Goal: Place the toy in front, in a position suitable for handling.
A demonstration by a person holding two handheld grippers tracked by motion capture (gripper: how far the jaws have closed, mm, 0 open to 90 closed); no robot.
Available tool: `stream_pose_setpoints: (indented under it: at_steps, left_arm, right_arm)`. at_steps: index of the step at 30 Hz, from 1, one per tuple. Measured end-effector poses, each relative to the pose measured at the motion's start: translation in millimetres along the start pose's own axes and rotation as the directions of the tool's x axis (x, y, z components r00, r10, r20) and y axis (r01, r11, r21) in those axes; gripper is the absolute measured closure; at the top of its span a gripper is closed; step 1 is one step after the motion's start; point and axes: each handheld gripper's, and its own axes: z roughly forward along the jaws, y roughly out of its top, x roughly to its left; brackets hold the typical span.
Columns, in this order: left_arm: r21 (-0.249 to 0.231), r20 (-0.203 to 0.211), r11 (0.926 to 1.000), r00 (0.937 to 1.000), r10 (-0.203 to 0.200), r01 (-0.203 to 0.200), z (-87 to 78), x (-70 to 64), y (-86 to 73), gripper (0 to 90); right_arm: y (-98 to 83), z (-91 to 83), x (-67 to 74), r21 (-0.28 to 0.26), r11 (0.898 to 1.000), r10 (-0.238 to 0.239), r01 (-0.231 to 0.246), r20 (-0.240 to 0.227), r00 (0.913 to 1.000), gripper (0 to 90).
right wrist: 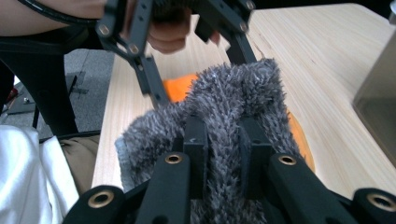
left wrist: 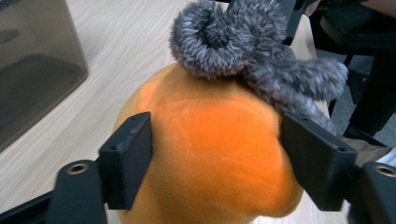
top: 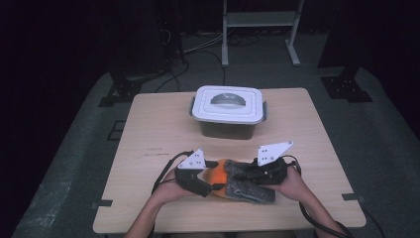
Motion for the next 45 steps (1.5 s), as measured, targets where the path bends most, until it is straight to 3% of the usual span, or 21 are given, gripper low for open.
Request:
stream_pose_setpoints:
  at_steps: [2, 5, 10, 13, 16, 19, 23, 27, 31, 34, 36, 38, 41, 45]
  left_arm:
    - [0.006, 0.006, 0.9996, 0.9996, -0.029, 0.029, -2.5, 3.5, -1.2, 17.6]
    - [0.018, 0.031, 0.9987, 0.9983, -0.049, 0.048, -2.1, 5.8, -3.0, 17.5]
    - [0.016, 0.039, 0.9997, 0.9991, -0.017, 0.016, -2.1, 2.6, -2.4, 28.0]
    - [0.003, 0.034, 1.0000, 0.9994, 0.004, -0.004, -0.3, 0.3, 0.6, 32.0]
    - [-0.008, 0.035, 0.9995, 0.9989, 0.030, -0.030, 4.0, -3.4, 6.3, 32.3]
    - [-0.001, 0.020, 0.9992, 0.9990, 0.039, -0.039, 5.5, -4.6, 7.8, 31.9]
    - [0.000, 0.018, 0.9992, 0.9990, 0.040, -0.040, 3.1, -2.9, 4.0, 31.3]
    - [0.004, -0.003, 0.9996, 0.9996, 0.030, -0.030, 1.1, 0.1, 2.9, 27.1]
    - [0.009, 0.009, 0.9997, 0.9997, 0.023, -0.023, 2.8, 0.9, 1.7, 27.7]
    - [0.002, 0.021, 0.9991, 0.9988, 0.043, -0.043, 5.7, -1.8, 1.8, 29.3]
    - [-0.003, 0.027, 0.9968, 0.9965, 0.079, -0.079, 7.5, -5.8, 2.7, 29.3]
    - [0.002, 0.030, 0.9945, 0.9941, 0.104, -0.104, 7.6, -7.8, 2.1, 29.1]
    - [0.012, 0.027, 0.9943, 0.9941, 0.105, -0.106, 4.2, -4.9, -2.9, 29.7]
    - [0.017, 0.035, 0.9961, 0.9957, 0.086, -0.086, 0.3, 1.5, -11.3, 29.8]
  right_arm:
    - [-4.3, -1.3, -2.7, 0.000, 1.000, 0.017, -0.017, -0.004, 0.9999, 75.8]
    - [-8.2, -3.6, -6.6, 0.009, 0.999, 0.032, -0.032, -0.001, 0.9995, 75.9]
    - [-8.6, -4.9, -8.4, 0.028, 0.999, 0.040, -0.039, -0.004, 0.9992, 75.9]
    - [2.0, -8.6, -2.2, 0.037, 0.999, -0.006, 0.006, 0.009, 0.9999, 75.9]
    - [17.2, -8.7, 4.2, 0.008, 0.999, -0.046, 0.046, -0.016, 0.9988, 76.0]
    - [30.1, 3.0, 6.3, 0.064, 0.994, -0.087, 0.089, -0.026, 0.9959, 75.9]
    - [28.3, 4.5, 1.8, 0.077, 0.995, -0.067, 0.070, -0.046, 0.9967, 76.0]
    - [14.3, -2.4, -3.5, 0.101, 0.994, -0.037, 0.039, -0.022, 0.9991, 76.1]
    - [4.8, -6.8, -6.9, 0.096, 0.995, -0.002, 0.004, -0.021, 0.9998, 76.1]
    - [13.6, -6.1, -4.1, 0.091, 0.995, -0.027, 0.032, -0.046, 0.9986, 76.1]
    - [21.4, -4.6, -2.8, 0.064, 0.997, -0.034, 0.038, -0.071, 0.9969, 76.2]
    - [29.2, 0.9, -2.1, 0.078, 0.995, -0.058, 0.063, -0.071, 0.9958, 76.1]
    - [27.0, 5.2, -4.6, 0.080, 0.995, -0.045, 0.052, -0.087, 0.9952, 76.2]
    - [10.5, 3.2, -6.2, 0.085, 0.996, -0.017, 0.023, -0.075, 0.9971, 76.2]
